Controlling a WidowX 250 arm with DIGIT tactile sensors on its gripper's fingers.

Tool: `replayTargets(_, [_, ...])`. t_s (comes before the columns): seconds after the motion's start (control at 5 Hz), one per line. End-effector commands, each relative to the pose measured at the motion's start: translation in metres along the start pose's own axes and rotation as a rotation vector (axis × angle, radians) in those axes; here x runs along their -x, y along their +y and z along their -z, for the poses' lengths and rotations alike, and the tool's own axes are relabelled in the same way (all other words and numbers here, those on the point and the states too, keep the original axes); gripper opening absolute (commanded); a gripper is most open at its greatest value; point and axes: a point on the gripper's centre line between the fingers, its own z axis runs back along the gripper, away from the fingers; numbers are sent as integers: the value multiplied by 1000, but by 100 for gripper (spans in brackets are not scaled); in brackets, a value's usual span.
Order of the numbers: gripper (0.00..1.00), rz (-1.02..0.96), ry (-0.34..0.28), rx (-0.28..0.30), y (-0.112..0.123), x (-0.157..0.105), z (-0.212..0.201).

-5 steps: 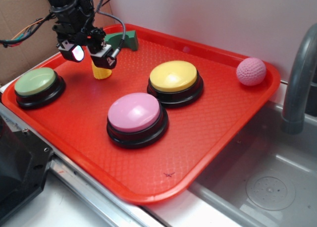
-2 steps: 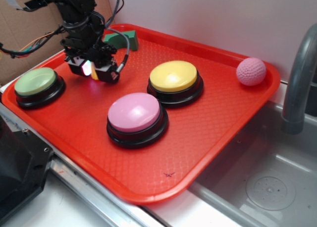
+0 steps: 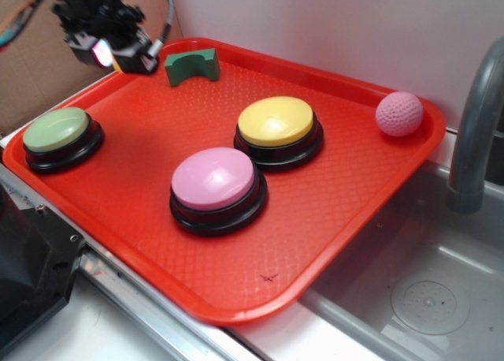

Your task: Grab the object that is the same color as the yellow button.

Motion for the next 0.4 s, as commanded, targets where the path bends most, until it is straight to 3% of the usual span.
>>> replayTargets(0.0, [0, -94, -65, 28, 12, -10, -69])
replayTargets(0.2, [0, -37, -48, 53, 2, -10, -68])
